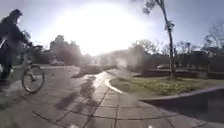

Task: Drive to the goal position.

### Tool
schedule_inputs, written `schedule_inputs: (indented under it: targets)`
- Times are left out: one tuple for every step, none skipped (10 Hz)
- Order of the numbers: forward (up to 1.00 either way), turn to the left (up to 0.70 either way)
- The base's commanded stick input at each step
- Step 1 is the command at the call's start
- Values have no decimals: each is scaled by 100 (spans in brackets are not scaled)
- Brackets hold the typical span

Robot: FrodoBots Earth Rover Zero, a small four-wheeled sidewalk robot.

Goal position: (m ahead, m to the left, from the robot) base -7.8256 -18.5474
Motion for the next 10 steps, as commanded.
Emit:
schedule_inputs:
  targets:
    - [46,-46]
    - [46,-46]
    - [46,-46]
    - [46,-46]
    - [46,-46]
    - [45,-45]
    - [43,-43]
    - [39,-76]
    - [38,-76]
    - [38,-76]
